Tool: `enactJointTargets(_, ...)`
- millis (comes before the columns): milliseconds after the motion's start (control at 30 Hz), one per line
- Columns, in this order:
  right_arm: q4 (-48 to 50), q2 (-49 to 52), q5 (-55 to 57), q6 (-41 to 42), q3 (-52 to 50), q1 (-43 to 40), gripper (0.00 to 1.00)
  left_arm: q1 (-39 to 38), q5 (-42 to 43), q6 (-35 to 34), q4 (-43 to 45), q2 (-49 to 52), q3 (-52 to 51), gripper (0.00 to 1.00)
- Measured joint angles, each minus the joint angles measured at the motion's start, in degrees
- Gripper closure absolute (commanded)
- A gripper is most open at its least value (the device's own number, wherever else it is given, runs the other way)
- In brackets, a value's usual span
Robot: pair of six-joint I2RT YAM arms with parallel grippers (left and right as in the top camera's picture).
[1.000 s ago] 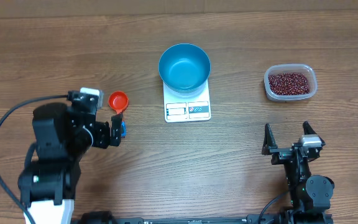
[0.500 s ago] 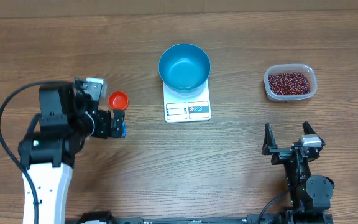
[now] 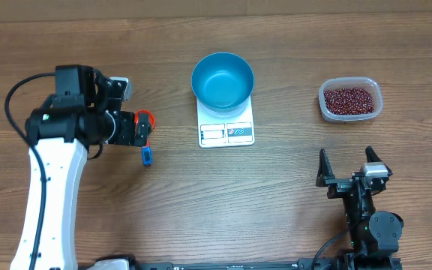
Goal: Scoop item into bowl and weigh 150g on scale
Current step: 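Move the left gripper over the red scoop and lower toward it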
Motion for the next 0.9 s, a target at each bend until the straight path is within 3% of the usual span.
enactJointTargets(900, 0.0, 0.0, 0.0, 0.0, 0.0, 0.0, 0.0, 0.9, -5.8, 0.0, 7.1, 16.0, 0.2, 0.0)
